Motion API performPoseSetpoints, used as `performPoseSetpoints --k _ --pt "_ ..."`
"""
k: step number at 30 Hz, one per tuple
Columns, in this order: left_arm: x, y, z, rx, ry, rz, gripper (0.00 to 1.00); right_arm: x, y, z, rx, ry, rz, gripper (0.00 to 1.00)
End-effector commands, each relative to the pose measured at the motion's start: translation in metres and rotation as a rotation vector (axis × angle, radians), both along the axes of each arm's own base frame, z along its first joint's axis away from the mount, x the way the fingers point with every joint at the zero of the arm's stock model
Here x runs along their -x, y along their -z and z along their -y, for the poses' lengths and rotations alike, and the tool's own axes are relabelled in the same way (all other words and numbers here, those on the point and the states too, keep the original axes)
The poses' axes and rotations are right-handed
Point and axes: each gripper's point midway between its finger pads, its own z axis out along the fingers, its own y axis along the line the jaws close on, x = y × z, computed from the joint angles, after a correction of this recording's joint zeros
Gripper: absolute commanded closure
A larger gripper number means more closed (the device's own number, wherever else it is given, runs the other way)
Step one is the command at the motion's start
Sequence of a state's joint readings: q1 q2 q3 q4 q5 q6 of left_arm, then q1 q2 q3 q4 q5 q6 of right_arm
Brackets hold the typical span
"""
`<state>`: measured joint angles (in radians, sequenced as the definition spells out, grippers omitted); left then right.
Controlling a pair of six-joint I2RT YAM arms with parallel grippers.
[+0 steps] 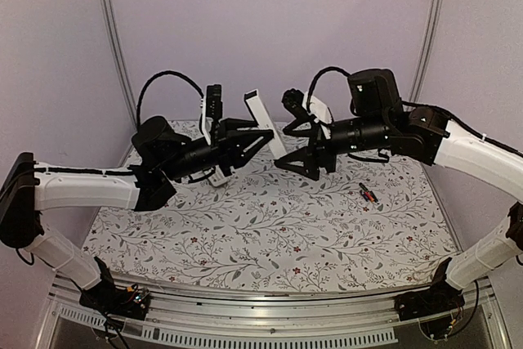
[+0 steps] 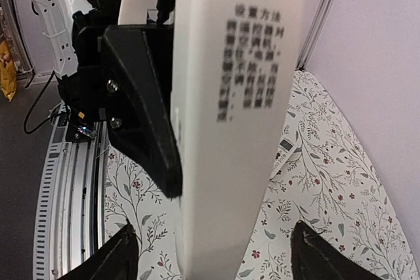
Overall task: Load the batteries into the remote control
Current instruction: Pass from the right arm to the left, then adjust the remote control.
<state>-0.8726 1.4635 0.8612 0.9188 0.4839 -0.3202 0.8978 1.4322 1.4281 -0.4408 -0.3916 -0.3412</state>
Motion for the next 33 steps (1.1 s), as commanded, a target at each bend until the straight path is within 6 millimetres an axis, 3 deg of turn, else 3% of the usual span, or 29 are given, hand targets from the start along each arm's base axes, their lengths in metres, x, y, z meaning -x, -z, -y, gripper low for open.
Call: performPoseSetpoints --k 1,7,10,12,16,20,25,33 --pt "-0.013 -0.043 -0.031 0.192 -0.142 -0.080 1.00 -0.012 -0.021 0.019 -0.117 0.119 0.199 0.01" --pt "-0.016 -0.077 -0.048 0.317 -0.151 -0.180 1.00 0.029 -0.076 0.052 -0.430 0.039 0.630 0.01" --pt "-0.022 -0.083 -0.046 0.321 -0.144 -0.250 1.00 0.030 -0.082 0.046 -0.438 0.008 0.771 0.02" --pt "-0.029 -0.083 -0.040 0.290 -0.154 -0.317 1.00 0.023 -0.087 0.036 -0.422 0.001 0.820 0.08" --pt "-0.027 -0.090 -0.039 0.291 -0.125 -0.371 1.00 0.008 -0.088 0.015 -0.397 -0.019 0.862 0.15" --pt "-0.023 -0.091 -0.039 0.295 -0.103 -0.376 1.00 0.009 -0.091 0.000 -0.422 -0.079 0.883 0.19" --pt "-0.025 -0.085 -0.034 0.284 -0.087 -0.401 1.00 0.005 -0.099 -0.009 -0.477 -0.083 0.866 0.40" --pt "-0.023 -0.085 -0.032 0.282 -0.066 -0.412 1.00 -0.006 -0.086 -0.020 -0.470 -0.074 0.815 0.50"
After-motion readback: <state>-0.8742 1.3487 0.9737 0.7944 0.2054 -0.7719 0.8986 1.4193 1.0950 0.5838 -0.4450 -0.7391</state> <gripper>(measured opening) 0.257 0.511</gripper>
